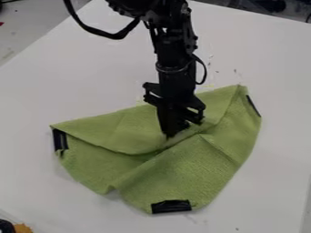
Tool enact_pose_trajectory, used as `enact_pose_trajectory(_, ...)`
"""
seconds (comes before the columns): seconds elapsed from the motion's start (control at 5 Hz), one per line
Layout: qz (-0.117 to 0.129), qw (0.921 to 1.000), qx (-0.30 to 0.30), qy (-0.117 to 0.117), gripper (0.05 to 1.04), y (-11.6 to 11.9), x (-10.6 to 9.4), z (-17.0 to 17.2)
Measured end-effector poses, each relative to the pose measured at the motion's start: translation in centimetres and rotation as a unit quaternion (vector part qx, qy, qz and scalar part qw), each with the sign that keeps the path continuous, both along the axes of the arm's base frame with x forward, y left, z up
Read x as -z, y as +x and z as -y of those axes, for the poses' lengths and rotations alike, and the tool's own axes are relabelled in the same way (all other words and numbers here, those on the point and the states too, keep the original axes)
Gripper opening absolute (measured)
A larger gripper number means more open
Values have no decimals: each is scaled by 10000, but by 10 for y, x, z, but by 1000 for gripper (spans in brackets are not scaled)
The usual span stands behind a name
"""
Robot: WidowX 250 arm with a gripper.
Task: Unfold the cloth from right to left
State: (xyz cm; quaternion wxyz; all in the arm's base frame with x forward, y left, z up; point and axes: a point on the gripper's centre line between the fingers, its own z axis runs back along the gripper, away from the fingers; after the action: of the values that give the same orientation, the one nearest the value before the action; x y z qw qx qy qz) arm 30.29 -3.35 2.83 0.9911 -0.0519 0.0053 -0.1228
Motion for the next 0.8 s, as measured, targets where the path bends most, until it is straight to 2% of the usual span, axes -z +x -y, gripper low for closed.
enact_pose_trajectory(0.4,233,9993,-25,275,55,29,-24,-47)
enact_pose_trajectory(0.8,443,9981,190,382,54,62,-14,-108)
